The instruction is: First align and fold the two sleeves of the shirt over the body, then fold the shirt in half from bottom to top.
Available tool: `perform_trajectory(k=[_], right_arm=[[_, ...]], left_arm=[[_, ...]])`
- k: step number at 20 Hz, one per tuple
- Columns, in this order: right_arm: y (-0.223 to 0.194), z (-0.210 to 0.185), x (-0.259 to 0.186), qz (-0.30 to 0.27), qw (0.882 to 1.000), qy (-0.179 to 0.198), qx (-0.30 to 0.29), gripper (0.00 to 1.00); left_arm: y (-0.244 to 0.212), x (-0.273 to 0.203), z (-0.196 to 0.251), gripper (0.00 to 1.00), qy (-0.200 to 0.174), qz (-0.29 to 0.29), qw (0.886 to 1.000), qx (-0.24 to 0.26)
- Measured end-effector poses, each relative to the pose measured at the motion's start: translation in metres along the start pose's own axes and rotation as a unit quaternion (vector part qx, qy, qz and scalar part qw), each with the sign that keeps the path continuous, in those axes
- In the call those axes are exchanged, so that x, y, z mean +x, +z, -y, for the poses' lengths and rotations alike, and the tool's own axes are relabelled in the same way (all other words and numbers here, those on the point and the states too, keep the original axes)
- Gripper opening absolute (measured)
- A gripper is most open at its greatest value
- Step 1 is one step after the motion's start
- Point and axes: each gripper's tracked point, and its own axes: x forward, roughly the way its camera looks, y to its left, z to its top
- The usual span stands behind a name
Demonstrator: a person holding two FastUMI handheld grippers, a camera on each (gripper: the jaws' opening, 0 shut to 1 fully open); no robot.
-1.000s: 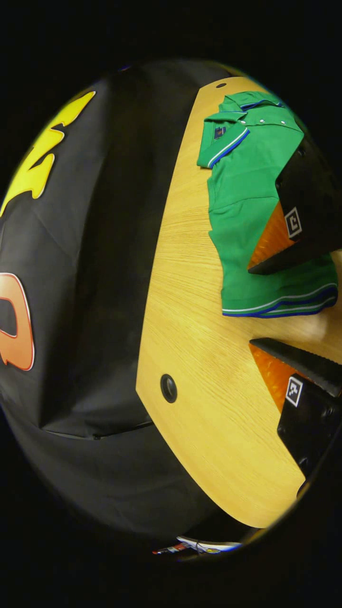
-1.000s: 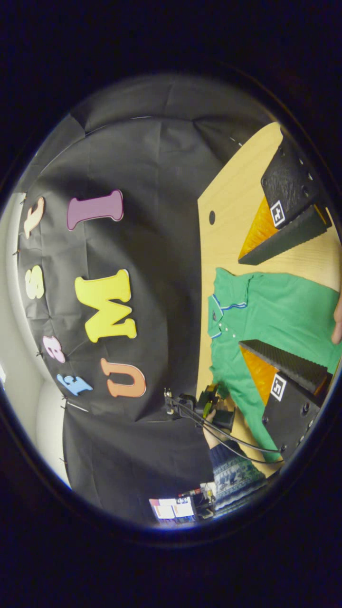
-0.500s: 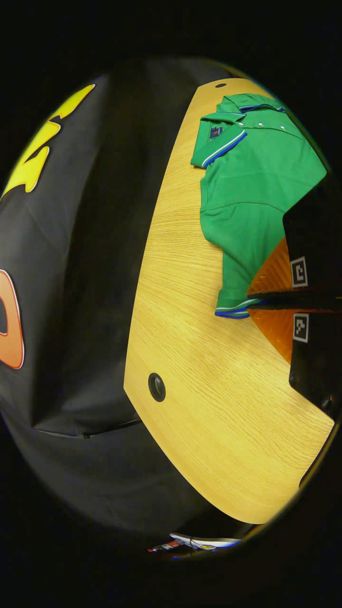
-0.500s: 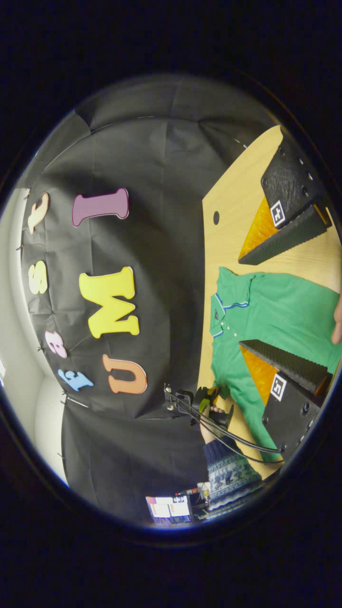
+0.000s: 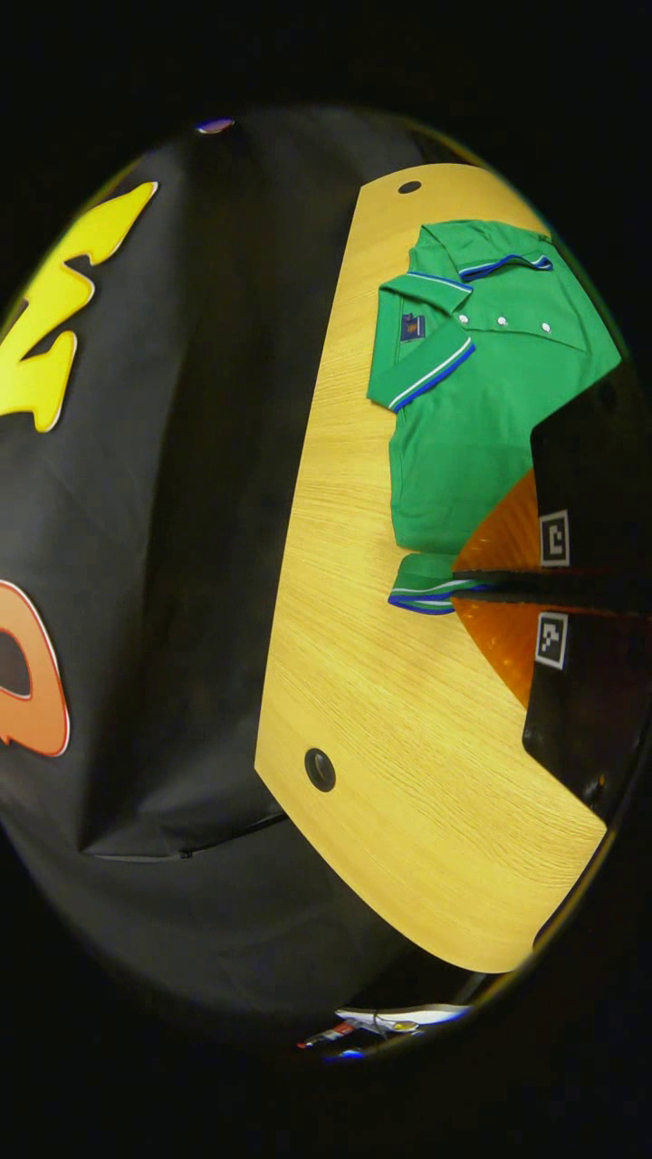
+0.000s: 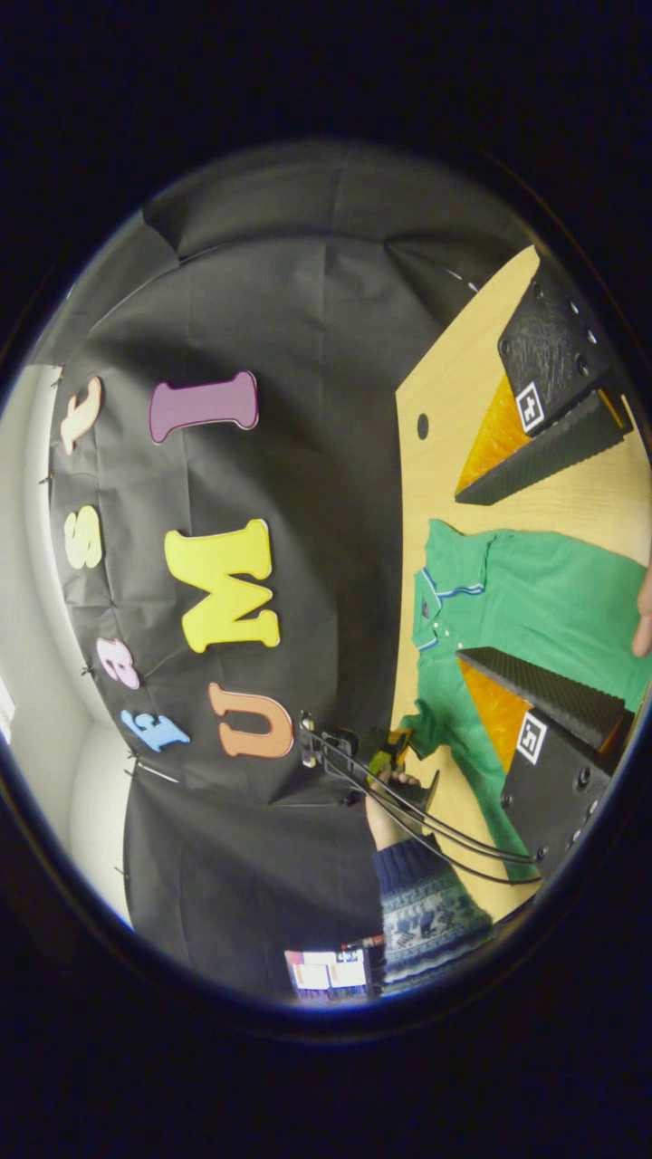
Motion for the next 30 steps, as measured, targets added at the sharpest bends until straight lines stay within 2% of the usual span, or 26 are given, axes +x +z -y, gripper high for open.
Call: perform_trajectory(k=[7,8,10,12,13,14,15,20,22,23,24,26,27,28,30], right_arm=[[0.006,0.006,-0.002,0.009,1.0,-0.014,-0.002,0.95],[0.006,0.008,-0.002,0.009,1.0,-0.017,-0.004,0.95],[0.006,0.011,-0.002,0.008,1.0,-0.028,-0.007,0.96],[0.006,0.01,-0.003,0.007,0.999,-0.031,-0.003,0.96],[0.007,0.009,-0.005,0.005,1.0,-0.03,-0.002,0.96],[0.01,0.008,-0.008,0.007,0.999,-0.032,-0.003,0.92],[0.015,0.008,-0.011,0.013,0.999,-0.036,-0.005,0.95],[0.025,0.004,-0.037,0.026,0.998,-0.062,-0.016,0.95],[0.027,0.001,-0.056,0.032,0.997,-0.07,-0.018,0.95],[0.028,0.0,-0.065,0.035,0.996,-0.075,-0.022,0.91],[0.029,-0.002,-0.075,0.041,0.996,-0.078,-0.029,0.95],[0.033,-0.002,-0.097,0.053,0.993,-0.094,-0.041,0.95],[0.035,-0.001,-0.108,0.058,0.992,-0.103,-0.042,0.92],[0.034,-0.003,-0.118,0.061,0.992,-0.107,-0.039,0.96],[0.03,-0.004,-0.136,0.064,0.991,-0.111,-0.034,0.95]], left_arm=[[0.002,-0.007,0.06,0.06,-0.025,0.001,0.999,0.032],[0.007,-0.007,0.07,0.07,-0.04,0.01,0.999,0.031],[0.019,-0.017,0.088,0.14,-0.071,0.034,0.997,0.013],[0.035,-0.033,0.082,0.43,-0.057,0.07,0.996,0.021],[0.042,-0.041,0.079,0.81,-0.049,0.09,0.994,0.029],[0.048,-0.05,0.078,1.0,-0.047,0.106,0.992,0.038],[0.051,-0.062,0.078,1.0,-0.046,0.119,0.991,0.042],[0.044,-0.131,0.074,1.0,-0.072,0.149,0.985,0.048],[0.041,-0.163,0.065,1.0,-0.07,0.176,0.98,0.055],[0.033,-0.181,0.06,1.0,-0.07,0.186,0.978,0.056],[0.025,-0.198,0.055,1.0,-0.072,0.194,0.977,0.056],[0.006,-0.232,0.045,1.0,-0.077,0.208,0.973,0.058],[-0.005,-0.248,0.039,1.0,-0.077,0.215,0.972,0.063],[-0.015,-0.263,0.032,1.0,-0.073,0.223,0.97,0.065],[-0.03,-0.293,0.02,1.0,-0.066,0.244,0.965,0.062]])
